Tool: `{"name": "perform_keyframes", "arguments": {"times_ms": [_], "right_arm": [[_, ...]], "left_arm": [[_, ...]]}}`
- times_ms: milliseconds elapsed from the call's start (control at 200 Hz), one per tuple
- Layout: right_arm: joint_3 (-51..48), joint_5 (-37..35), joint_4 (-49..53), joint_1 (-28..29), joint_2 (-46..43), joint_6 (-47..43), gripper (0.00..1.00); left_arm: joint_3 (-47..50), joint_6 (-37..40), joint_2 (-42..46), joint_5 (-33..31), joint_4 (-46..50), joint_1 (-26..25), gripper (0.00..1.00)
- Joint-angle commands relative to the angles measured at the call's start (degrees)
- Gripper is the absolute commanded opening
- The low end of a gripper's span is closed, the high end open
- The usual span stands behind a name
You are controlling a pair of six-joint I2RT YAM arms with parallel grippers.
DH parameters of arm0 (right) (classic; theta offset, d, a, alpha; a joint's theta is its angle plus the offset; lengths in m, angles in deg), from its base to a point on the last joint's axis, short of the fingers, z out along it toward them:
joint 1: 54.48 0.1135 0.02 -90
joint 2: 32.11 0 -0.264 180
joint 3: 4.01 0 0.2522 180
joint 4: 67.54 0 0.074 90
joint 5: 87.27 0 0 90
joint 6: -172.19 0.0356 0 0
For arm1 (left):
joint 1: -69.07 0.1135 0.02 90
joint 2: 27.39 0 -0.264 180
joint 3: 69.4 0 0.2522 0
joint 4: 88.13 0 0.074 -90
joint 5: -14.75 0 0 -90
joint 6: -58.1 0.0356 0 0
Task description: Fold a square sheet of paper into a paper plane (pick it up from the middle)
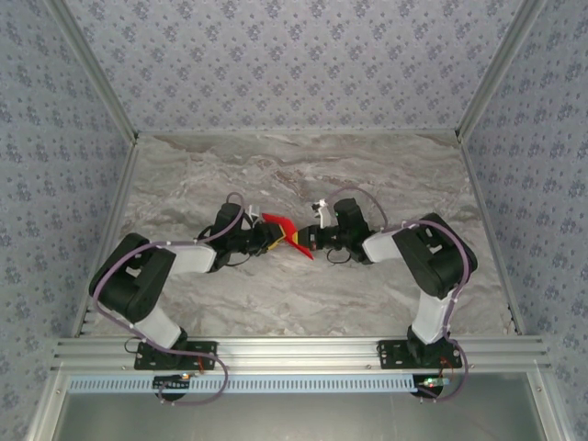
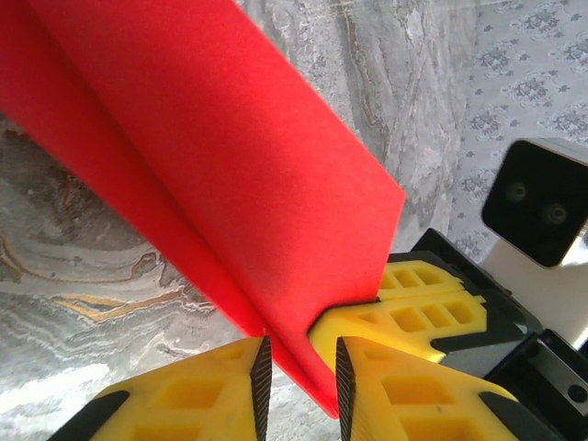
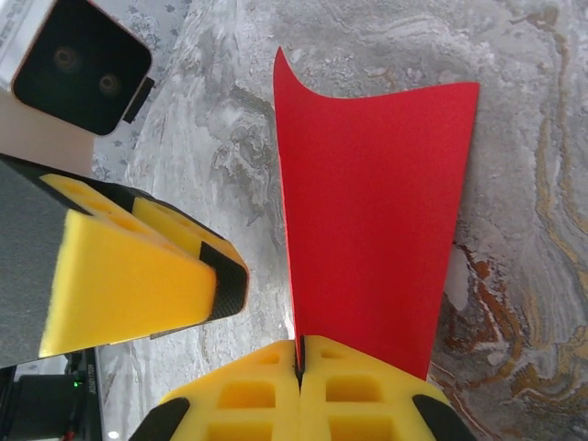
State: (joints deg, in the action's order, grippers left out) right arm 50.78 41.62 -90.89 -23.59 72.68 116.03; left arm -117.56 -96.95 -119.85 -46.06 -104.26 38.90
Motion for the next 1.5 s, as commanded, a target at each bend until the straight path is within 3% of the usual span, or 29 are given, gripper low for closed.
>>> {"name": "perform_keyframes", "arguments": {"times_ms": [0, 1494], "right_arm": [[0.94, 2.65, -0.67, -0.49, 1.87, 3.70, 0.00], [3.52, 3.78, 7.00, -1.28, 6.81, 3.63, 0.00]], "left_arm": [[-1.36, 1.58, -0.66, 1.03, -2.98, -0.45, 0.26], [-5.84, 3.61, -12.98, 2.20, -6.52, -1.76, 0.18]]}}
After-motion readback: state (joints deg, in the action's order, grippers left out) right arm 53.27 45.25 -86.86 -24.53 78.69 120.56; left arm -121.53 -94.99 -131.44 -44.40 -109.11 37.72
